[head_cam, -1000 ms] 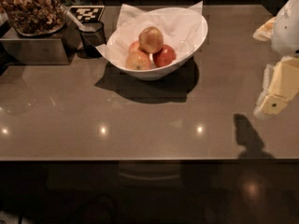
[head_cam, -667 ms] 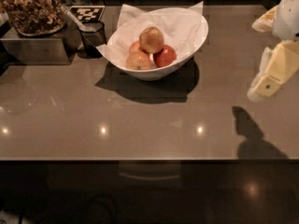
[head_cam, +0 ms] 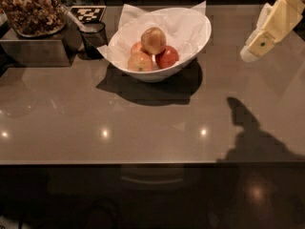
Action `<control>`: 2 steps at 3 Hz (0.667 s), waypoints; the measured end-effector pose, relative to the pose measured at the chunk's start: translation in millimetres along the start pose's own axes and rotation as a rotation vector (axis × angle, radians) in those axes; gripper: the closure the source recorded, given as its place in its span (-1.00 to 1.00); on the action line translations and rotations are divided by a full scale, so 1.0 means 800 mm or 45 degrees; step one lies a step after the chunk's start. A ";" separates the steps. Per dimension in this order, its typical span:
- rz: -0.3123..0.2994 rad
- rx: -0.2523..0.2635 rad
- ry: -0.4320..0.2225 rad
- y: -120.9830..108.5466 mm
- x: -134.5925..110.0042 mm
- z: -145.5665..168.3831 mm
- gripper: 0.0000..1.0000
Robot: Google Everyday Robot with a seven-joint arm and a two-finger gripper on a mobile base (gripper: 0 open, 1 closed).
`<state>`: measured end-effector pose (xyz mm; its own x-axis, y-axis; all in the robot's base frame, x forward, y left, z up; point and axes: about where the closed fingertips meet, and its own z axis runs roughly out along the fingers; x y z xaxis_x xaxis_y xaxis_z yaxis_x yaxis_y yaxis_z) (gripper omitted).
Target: Pick apple from white bowl
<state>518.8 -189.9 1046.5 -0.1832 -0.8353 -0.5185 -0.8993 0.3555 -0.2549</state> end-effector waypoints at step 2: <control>0.011 0.006 -0.093 -0.017 -0.018 0.020 -1.00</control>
Offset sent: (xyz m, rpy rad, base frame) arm 0.0470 0.0306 -0.0004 0.1286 -0.0540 0.0358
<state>539.9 -175.5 1044.3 -0.1612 -0.7992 -0.5790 -0.8957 0.3649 -0.2542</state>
